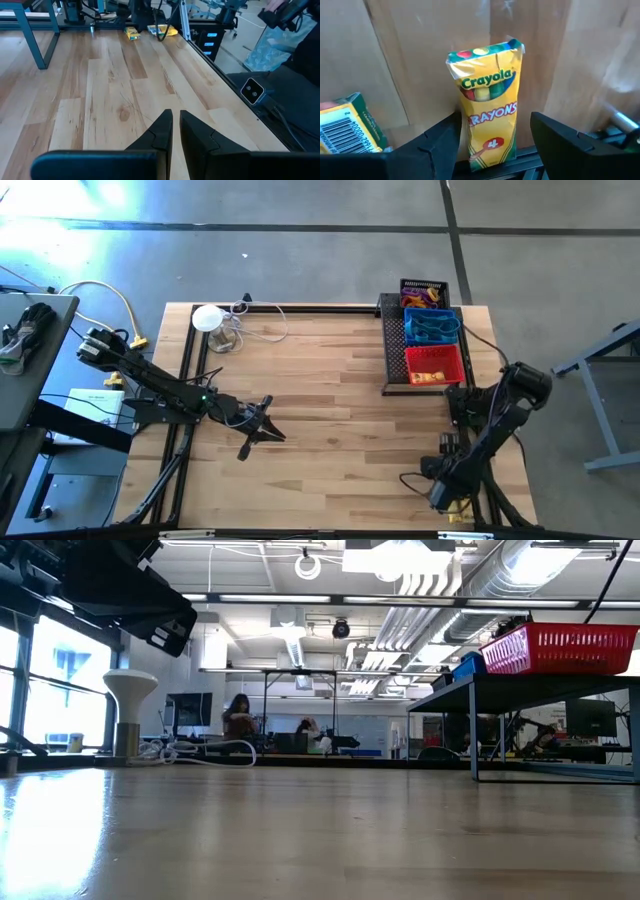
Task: Pick & Place Office Desk Supplies
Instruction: Put the top crayon box into the red bin on the shelf, then put the crayon box into the red bin on the shelf
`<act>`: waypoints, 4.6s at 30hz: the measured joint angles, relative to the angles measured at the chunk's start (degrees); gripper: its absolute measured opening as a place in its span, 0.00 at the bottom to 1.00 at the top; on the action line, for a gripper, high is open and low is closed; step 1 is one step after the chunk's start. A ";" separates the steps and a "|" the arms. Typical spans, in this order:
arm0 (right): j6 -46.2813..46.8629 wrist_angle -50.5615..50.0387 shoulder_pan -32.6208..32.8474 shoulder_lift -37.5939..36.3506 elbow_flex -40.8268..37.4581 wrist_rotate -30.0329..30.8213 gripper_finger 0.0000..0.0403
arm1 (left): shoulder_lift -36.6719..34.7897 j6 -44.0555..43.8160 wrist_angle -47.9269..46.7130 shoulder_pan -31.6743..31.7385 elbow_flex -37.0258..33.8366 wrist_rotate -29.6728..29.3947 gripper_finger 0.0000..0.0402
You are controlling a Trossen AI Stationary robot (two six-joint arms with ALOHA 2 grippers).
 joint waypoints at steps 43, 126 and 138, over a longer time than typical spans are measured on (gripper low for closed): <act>-2.97 -32.22 -11.29 -23.94 26.29 24.79 0.17 | 0.00 -1.20 0.01 0.00 0.00 0.01 0.07; -25.97 0.38 -25.52 -26.66 32.15 -0.63 0.43 | 0.00 -1.05 -2.35 0.00 -0.02 0.01 0.07; 15.26 -18.82 -10.80 -9.03 32.15 -7.68 0.43 | 0.02 -1.57 -2.08 0.00 -0.02 0.01 0.07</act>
